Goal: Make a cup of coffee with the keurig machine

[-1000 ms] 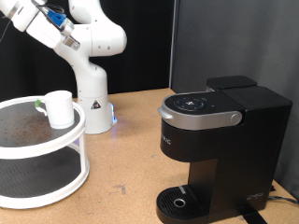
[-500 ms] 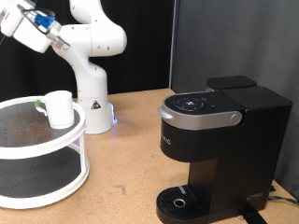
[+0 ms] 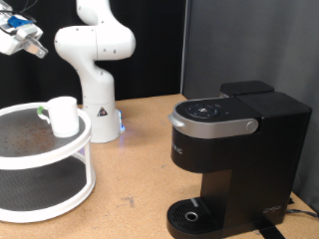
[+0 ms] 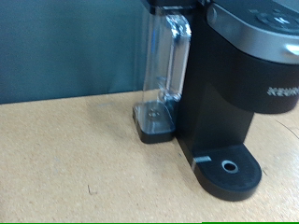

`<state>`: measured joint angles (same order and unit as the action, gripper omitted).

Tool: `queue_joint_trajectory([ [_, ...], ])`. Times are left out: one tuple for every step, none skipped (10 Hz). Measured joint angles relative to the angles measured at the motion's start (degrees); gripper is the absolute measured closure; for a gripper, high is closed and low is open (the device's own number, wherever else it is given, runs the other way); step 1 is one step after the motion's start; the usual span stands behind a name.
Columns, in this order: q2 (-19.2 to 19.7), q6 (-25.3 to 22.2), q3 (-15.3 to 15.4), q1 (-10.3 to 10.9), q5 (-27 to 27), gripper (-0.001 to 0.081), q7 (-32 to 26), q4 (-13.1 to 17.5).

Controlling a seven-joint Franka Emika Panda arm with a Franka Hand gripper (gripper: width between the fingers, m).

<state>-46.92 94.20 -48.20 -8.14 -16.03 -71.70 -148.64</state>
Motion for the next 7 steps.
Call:
queue_joint_trajectory([
  [0.4, 0.4, -0.9, 0.0, 0.8, 0.0803, -0.3, 0.3],
  [0.9, 0.5, -1.6, 0.1, 1.6, 0.0803, -0.9, 0.6],
  [1.4, 0.5, -2.4, 0.3, 2.0, 0.0803, -1.9, 0.8],
  [1.8, -0.5, -3.2, 0.7, 2.7, 0.0803, -3.2, 1.2],
  [2.2, -1.6, -3.9, 1.5, 3.1, 0.0803, -4.0, 1.9],
  [2.2, -1.3, -3.8, 1.4, 3.1, 0.0803, -3.7, 1.8],
  [2.2, -0.5, -3.8, 1.3, 3.1, 0.0803, -3.7, 1.5],
])
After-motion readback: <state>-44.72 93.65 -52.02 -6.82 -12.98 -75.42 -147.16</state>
